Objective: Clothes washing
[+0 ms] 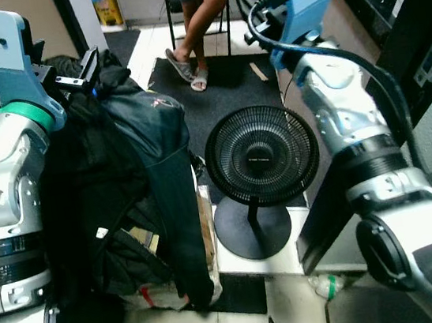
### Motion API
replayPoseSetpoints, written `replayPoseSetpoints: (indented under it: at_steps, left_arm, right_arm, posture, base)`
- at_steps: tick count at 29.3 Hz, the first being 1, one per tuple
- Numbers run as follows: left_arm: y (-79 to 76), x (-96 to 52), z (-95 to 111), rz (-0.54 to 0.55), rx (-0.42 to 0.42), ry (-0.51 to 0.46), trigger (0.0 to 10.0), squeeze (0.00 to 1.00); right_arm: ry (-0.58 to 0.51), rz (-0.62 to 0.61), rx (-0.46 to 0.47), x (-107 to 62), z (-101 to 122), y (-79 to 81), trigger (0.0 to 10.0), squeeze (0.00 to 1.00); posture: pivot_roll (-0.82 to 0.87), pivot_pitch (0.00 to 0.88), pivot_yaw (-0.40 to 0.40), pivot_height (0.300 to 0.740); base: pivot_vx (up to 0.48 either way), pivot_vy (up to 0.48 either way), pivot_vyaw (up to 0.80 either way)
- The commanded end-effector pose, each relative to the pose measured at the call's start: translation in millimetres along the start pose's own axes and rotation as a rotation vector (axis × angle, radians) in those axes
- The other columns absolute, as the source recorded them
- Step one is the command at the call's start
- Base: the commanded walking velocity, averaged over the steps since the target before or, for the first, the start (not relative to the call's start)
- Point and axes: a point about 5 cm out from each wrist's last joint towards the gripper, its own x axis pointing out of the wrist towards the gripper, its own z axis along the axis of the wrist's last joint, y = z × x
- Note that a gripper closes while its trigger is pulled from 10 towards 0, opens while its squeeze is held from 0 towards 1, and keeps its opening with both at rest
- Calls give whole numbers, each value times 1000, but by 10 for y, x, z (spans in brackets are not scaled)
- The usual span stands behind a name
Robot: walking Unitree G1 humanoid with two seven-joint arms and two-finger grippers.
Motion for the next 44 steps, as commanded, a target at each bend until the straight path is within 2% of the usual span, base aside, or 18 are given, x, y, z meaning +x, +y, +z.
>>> replayPoseSetpoints:
  at_steps: [1, 4, 5, 8, 9, 10, 11, 13, 15, 17, 24, 27, 29, 30, 33, 34, 38, 44]
  left_arm:
    - [18, 12, -51, 18, -2, 27, 10000, 0]
    - [2, 95, -66, 26, -10, 44, 10000, 0]
    - [-34, 197, -42, 34, -18, 48, 10000, 0]
    - [-34, 197, -42, 34, -18, 48, 10000, 0]
    - [-73, 339, 51, 38, -21, 43, 10000, 0]
    - [-73, 339, 51, 38, -21, 43, 10000, 0]
    - [-44, 451, 176, 56, 0, 32, 10000, 0]
    - [-44, 451, 176, 56, 0, 32, 10000, 0]
    - [104, 500, 203, 81, 116, 83, 10000, 0]
    - [201, 461, 98, 95, 145, 144, 10000, 0]
    - [240, 436, 33, 106, 144, 168, 10000, 0]
    - [445, 328, -121, 163, 140, 229, 10000, 0]
    - [445, 328, -121, 163, 140, 229, 10000, 0]
    - [546, 269, -140, 149, 137, 250, 10000, 0]
    - [546, 269, -140, 149, 137, 250, 10000, 0]
    - [632, 187, -150, 114, 162, 280, 10000, 0]
    - [767, 22, -238, 61, 240, 364, 10000, 0]
    - [788, -44, -297, 31, 269, 400, 9490, 0]
  right_arm:
    - [-31, 31, -9, 58, 89, 63, 10000, 0]
    - [-47, 41, -19, 79, 110, 123, 10000, 0]
    - [-62, 48, -20, 80, 121, 164, 10000, 0]
    - [-62, 48, -20, 80, 121, 164, 10000, 0]
    - [-73, 45, -23, 52, 110, 181, 10000, 0]
    - [-73, 45, -23, 52, 110, 181, 10000, 0]
    - [-89, 44, -31, 3, 92, 192, 10000, 0]
    - [-89, 44, -31, 3, 92, 192, 10000, 0]
    - [-66, 71, -30, -206, -91, 259, 10000, 0]
    - [-23, 82, -17, -322, -255, 293, 10000, 0]
    - [1, 81, -4, -367, -335, 305, 10000, 0]
    - [36, 81, 13, -452, -467, 370, 10000, 0]
    - [36, 81, 13, -452, -467, 370, 10000, 0]
    - [36, 85, 14, -467, -486, 399, 10000, 0]
    - [36, 85, 14, -467, -486, 399, 10000, 0]
    - [30, 87, 13, -469, -479, 410, 10000, 0]
    - [24, 92, 18, -473, -467, 438, 10000, 0]
    - [22, 96, 25, -486, -458, 464, 10000, 0]
  posture:
    - [156, 14, 0, 740]
    - [157, 14, 1, 740]
    - [150, 17, 5, 740]
    - [150, 17, 5, 740]
    - [135, 18, 18, 740]
    - [135, 18, 18, 740]
    - [123, 17, 31, 740]
    - [123, 17, 31, 740]
    - [122, 28, 43, 740]
    - [124, 30, 44, 740]
    - [125, 33, 46, 740]
    - [119, 34, 53, 740]
    - [119, 34, 53, 740]
    - [117, 36, 57, 740]
    - [117, 36, 57, 740]
    - [133, 45, 58, 740]
    - [143, 49, 56, 740]
    - [140, 51, 56, 740]
  base:
    - [0, 0, 0]
    - [0, 0, 0]
    - [0, 0, 0]
    - [0, 0, 0]
    - [0, 0, 0]
    - [0, 0, 0]
    - [0, 0, 0]
    - [0, 0, 0]
    - [0, 0, 0]
    - [0, 0, 0]
    - [0, 0, 0]
    - [0, 0, 0]
    - [0, 0, 0]
    - [0, 0, 0]
    - [0, 0, 0]
    - [0, 0, 0]
    - [0, 0, 0]
    - [0, 0, 0]
